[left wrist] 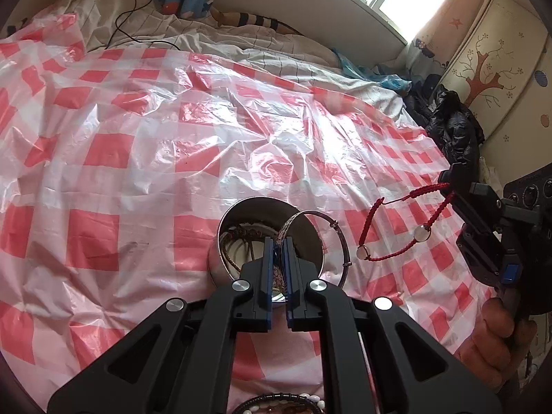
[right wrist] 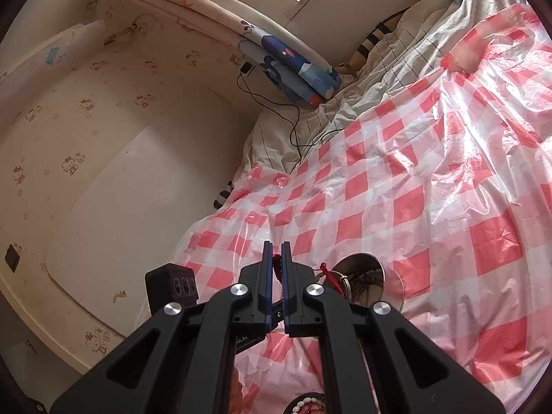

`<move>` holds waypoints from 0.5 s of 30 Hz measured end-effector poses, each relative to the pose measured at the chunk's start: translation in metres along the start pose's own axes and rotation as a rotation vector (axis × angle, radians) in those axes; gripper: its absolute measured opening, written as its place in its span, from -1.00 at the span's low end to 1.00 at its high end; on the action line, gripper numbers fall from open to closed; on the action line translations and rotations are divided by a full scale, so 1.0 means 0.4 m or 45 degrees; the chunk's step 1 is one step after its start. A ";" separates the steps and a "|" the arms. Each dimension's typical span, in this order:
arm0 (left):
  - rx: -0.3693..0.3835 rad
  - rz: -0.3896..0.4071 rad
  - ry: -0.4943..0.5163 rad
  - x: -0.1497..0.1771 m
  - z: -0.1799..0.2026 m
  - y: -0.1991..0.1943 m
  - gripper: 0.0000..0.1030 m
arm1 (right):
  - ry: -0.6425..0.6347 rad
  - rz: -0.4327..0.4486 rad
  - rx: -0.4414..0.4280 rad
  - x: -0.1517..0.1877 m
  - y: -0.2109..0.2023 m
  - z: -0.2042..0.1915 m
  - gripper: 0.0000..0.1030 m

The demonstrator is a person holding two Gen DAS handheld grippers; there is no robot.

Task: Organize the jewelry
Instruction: 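Lower the bangle into the tin with the left tool while the right tool drops the red necklace in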

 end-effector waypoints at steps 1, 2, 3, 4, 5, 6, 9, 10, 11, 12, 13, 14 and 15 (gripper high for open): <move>-0.008 0.001 -0.001 0.001 -0.004 0.003 -0.91 | 0.000 -0.004 0.003 -0.001 0.006 0.003 -0.90; -0.014 0.003 -0.003 0.000 -0.007 0.005 -0.91 | -0.001 -0.008 0.005 -0.004 0.012 0.004 -0.90; -0.018 0.005 -0.004 -0.002 -0.009 0.009 -0.91 | -0.004 -0.013 0.007 -0.006 0.018 0.005 -0.90; -0.020 0.007 -0.005 -0.002 -0.010 0.011 -0.91 | -0.008 -0.018 0.011 -0.008 0.025 0.006 -0.90; -0.024 0.009 -0.007 -0.003 -0.012 0.014 -0.91 | -0.014 -0.023 0.016 -0.009 0.033 0.008 -0.90; -0.027 0.010 -0.007 -0.003 -0.014 0.018 -0.91 | -0.023 -0.027 0.024 -0.008 0.040 0.010 -0.90; -0.025 0.014 -0.014 -0.003 -0.014 0.029 -0.91 | -0.052 -0.043 0.052 -0.005 0.061 0.018 -0.90; -0.024 0.014 -0.017 -0.003 -0.015 0.034 -0.91 | -0.055 -0.049 0.057 -0.004 0.068 0.021 -0.90; -0.024 0.012 -0.021 0.000 -0.016 0.038 -0.91 | -0.056 -0.054 0.062 -0.002 0.073 0.024 -0.90; -0.024 0.007 -0.024 0.003 -0.018 0.044 -0.91 | -0.060 -0.058 0.068 -0.001 0.078 0.027 -0.90; -0.026 0.003 -0.025 0.006 -0.018 0.048 -0.91 | -0.063 -0.062 0.073 0.001 0.082 0.030 -0.90; -0.029 0.002 -0.024 0.008 -0.019 0.052 -0.91 | -0.068 -0.065 0.079 0.003 0.086 0.033 -0.90; -0.033 0.003 -0.021 0.010 -0.020 0.054 -0.91 | -0.072 -0.068 0.085 0.005 0.090 0.035 -0.90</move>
Point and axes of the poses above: each gripper's, at about its wrist camera, not at the fingertips, and y roughly the way its jaws point, z to its right, x to its underside, the point moved 10 cm from there along y, roughly the way its jaws point, and after that the axes turned 5 degrees about z, right-handed, at the moved point
